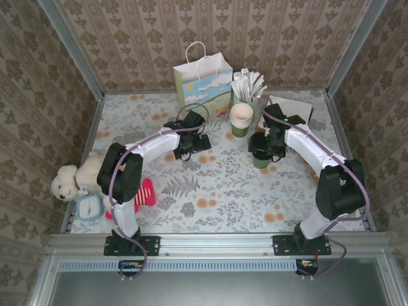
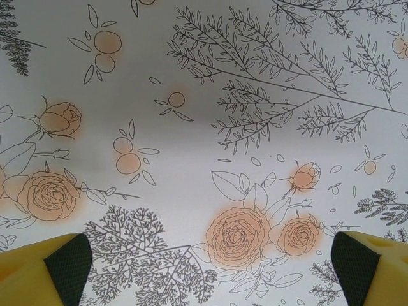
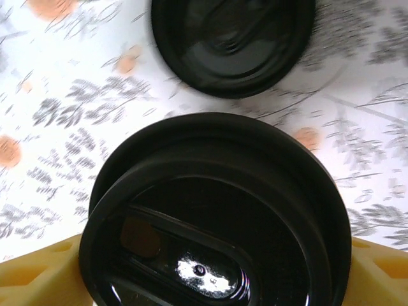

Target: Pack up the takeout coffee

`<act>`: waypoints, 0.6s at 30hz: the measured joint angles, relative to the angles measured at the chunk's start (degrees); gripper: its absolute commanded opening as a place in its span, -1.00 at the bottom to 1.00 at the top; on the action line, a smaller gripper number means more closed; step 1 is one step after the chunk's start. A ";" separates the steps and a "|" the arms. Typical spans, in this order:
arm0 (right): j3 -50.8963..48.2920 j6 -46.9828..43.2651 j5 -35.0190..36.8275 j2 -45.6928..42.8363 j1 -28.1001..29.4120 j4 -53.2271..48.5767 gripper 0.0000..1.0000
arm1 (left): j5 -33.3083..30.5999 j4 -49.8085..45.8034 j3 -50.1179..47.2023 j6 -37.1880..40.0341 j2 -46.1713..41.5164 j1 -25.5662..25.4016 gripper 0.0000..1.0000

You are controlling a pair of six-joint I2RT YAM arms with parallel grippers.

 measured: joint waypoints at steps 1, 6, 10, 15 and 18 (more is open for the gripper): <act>0.00 -0.33 0.07 0.00 -1.38 0.13 0.63 | 0.00 -0.15 0.22 0.00 0.07 0.00 1.00; 0.00 -1.49 0.55 0.04 -7.98 1.16 0.62 | 0.04 -0.20 2.03 0.04 0.26 -0.02 1.00; 0.00 -1.88 1.79 0.46 -11.26 3.23 0.64 | 0.02 -0.28 2.40 0.24 0.26 -0.02 1.00; 0.37 -1.88 1.97 1.90 -13.86 7.48 0.62 | 0.00 -1.44 3.23 0.61 0.28 -0.02 1.00; 2.36 -1.88 1.81 4.07 -14.38 8.85 0.62 | 0.02 -1.57 4.44 0.63 0.28 -0.02 1.00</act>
